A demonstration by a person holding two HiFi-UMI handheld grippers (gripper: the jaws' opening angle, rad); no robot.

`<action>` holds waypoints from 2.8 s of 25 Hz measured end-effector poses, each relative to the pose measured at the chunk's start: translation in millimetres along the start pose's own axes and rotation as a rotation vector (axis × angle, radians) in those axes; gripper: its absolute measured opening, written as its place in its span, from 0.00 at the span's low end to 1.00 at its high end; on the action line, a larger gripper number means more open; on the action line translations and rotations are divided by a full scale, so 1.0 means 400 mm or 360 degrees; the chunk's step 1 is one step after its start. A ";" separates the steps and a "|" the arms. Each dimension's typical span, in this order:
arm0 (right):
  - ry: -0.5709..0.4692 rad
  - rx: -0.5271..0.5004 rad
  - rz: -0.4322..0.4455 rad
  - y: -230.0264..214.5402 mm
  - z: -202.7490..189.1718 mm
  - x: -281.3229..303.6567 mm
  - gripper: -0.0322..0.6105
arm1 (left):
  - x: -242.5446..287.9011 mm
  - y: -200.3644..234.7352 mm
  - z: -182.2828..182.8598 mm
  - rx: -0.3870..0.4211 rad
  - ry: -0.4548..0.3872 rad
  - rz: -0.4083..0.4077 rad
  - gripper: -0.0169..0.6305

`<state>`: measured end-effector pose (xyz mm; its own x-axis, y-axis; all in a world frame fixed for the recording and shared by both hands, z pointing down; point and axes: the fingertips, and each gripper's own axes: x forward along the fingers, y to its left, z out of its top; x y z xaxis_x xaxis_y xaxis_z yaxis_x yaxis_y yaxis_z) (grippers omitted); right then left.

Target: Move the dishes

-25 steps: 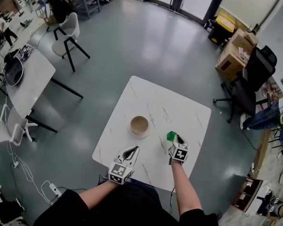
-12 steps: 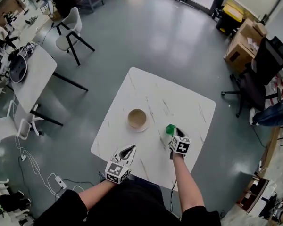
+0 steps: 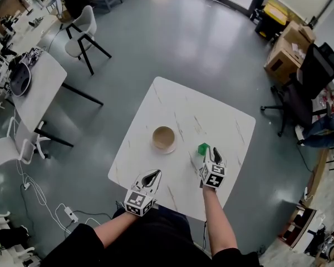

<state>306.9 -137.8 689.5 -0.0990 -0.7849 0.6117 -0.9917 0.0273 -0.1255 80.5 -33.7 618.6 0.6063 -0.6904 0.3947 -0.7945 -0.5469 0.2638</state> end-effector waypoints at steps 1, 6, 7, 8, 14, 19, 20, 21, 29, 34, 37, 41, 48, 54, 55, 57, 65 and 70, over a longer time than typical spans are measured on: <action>-0.0026 -0.0030 0.0022 0.029 0.018 -0.008 0.24 | 0.003 0.006 0.003 0.0001 -0.0003 -0.0018 0.05; -0.0014 -0.0150 0.0169 0.208 0.033 -0.001 0.22 | 0.009 0.061 0.023 0.0005 -0.0027 -0.0082 0.05; 0.0009 -0.0146 0.0191 0.240 0.025 0.006 0.21 | 0.009 0.076 0.028 0.0007 -0.0032 -0.0090 0.05; 0.0031 -0.0143 0.0204 0.267 0.016 0.015 0.21 | 0.009 0.092 0.033 0.0008 -0.0038 -0.0097 0.05; 0.0168 -0.0106 0.0188 0.354 -0.058 0.088 0.21 | 0.011 0.185 0.048 -0.0018 -0.0026 -0.0153 0.05; 0.0269 -0.0047 0.0163 0.375 -0.127 0.155 0.21 | 0.016 0.238 0.040 -0.0038 -0.0011 -0.0241 0.05; 0.0293 -0.0014 0.0156 0.377 -0.136 0.167 0.21 | 0.019 0.246 0.037 -0.0046 -0.0003 -0.0259 0.05; 0.0317 0.0013 0.0155 0.382 -0.144 0.179 0.21 | 0.022 0.253 0.035 -0.0049 0.0003 -0.0276 0.05; 0.0474 0.0119 0.0071 0.404 -0.187 0.265 0.23 | 0.032 0.328 0.037 -0.0096 0.0021 -0.0323 0.05; 0.0513 0.0424 -0.0026 0.392 -0.201 0.295 0.23 | 0.023 0.364 0.081 -0.0110 -0.0014 -0.0339 0.05; 0.0533 0.0477 -0.0072 0.388 -0.213 0.300 0.17 | 0.022 0.372 0.084 -0.0120 -0.0019 -0.0349 0.05; 0.0524 0.0501 -0.0065 0.397 -0.213 0.293 0.10 | 0.010 0.376 0.076 -0.0029 -0.0005 -0.0366 0.05; 0.0445 0.0614 -0.0056 0.365 -0.205 0.217 0.10 | 0.007 0.324 0.071 0.0033 0.0004 -0.0416 0.05; 0.0379 0.0761 -0.0171 0.267 -0.247 0.105 0.09 | 0.010 0.245 0.061 0.0002 0.0008 -0.0469 0.05; 0.0378 0.0767 -0.0192 0.241 -0.257 0.087 0.09 | 0.015 0.226 0.062 0.0007 0.0008 -0.0480 0.05; 0.0381 0.0789 -0.0221 0.194 -0.281 0.050 0.09 | 0.023 0.187 0.061 0.0027 0.0012 -0.0497 0.05; 0.0400 0.0881 -0.0232 0.063 -0.369 -0.023 0.10 | 0.041 0.078 0.047 0.0021 0.0005 -0.0513 0.05; 0.0408 0.0887 -0.0207 0.016 -0.386 -0.037 0.10 | 0.043 0.025 0.047 0.0053 0.0011 -0.0487 0.05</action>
<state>289.4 -30.5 800.4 -0.0653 -0.5845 0.8088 -0.8122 -0.4397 -0.3834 83.5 -60.1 611.7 0.8171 -0.4877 0.3074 -0.5732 -0.7444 0.3424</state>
